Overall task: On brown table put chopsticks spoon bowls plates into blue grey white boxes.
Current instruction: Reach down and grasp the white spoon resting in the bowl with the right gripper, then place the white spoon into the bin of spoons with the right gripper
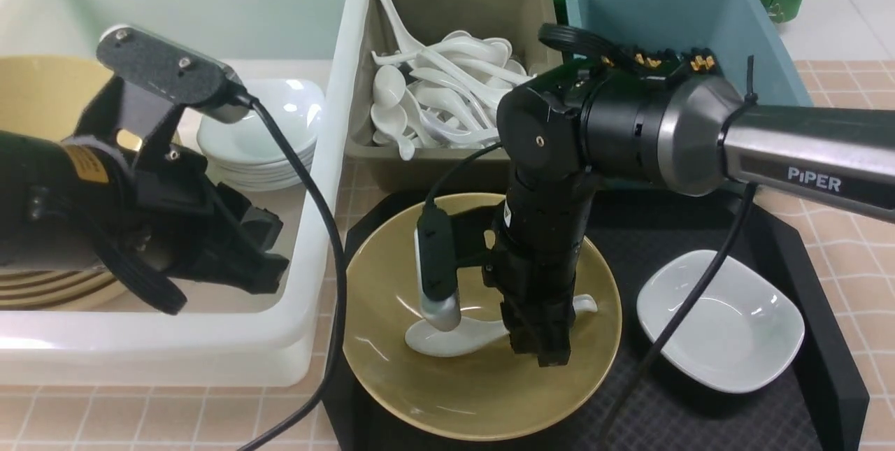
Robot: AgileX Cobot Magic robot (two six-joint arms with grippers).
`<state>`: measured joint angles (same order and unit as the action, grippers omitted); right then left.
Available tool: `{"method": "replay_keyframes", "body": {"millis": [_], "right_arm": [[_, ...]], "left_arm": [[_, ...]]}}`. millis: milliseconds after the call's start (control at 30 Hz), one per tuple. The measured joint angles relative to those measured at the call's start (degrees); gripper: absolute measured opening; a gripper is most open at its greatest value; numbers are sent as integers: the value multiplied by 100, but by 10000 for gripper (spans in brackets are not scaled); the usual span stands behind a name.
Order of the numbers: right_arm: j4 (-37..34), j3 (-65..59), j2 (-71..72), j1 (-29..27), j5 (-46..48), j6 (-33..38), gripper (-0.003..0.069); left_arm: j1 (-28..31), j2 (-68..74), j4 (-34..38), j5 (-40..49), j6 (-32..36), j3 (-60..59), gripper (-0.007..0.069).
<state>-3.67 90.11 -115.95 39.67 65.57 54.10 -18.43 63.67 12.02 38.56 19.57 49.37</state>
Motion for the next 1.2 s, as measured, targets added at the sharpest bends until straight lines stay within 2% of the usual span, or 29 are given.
{"method": "replay_keyframes", "body": {"millis": [67,200,333,367,533,667,733,800,867,900,933,1000,1067,1133,1167,1200], "right_arm": [[121,172,0,0,51,-75,162],[420,1020,0,-87,38,-471,165],[445,1787,0,-447,-600,-1092,165],[445,1813,0,-447,-655,-1135,165],[464,2054,-53,-979,-2766,-2892,165],[464,2056,-191,-1134,-3819,-3552,169],[464,2056,-345,-1169,-4276,-3733,210],[464,2056,-454,-1169,-4512,-3776,296],[464,2056,-527,-1164,-4482,-3860,415],[464,2056,-527,-1164,-4464,-3875,437],[464,2073,-527,-1164,-4202,-3955,506],[464,2183,-446,-1164,-3619,-4053,580],[464,2292,-362,-1164,-3191,-4061,605],[464,2600,-89,-1164,-2073,-4023,620],[464,2600,-89,-1164,-2073,-4023,620],[464,2812,162,-1164,-1214,-3871,609]], "left_arm": [[123,5,-17,-47,-68,0,1],[1049,330,-35,31,-353,358,1],[1622,738,310,285,-101,1072,1],[1622,757,342,285,-79,1072,1],[1683,1266,1585,407,683,1845,1],[1683,1583,2173,464,1044,2091,1],[1683,1826,2310,596,1147,2247,1],[1683,2054,2337,756,1202,2393,5],[1683,2321,2336,1001,1217,2601,9],[1683,2321,2336,1027,1217,2624,10],[1675,2467,2336,1218,1217,2790,19],[1575,2665,2281,1502,1217,3078,63],[1456,2762,2220,1626,1217,3215,90],[1035,2957,1993,1797,1146,3578,191],[953,2985,1971,1811,1115,3602,200],[651,3109,1776,1843,1000,3772,267]]}}
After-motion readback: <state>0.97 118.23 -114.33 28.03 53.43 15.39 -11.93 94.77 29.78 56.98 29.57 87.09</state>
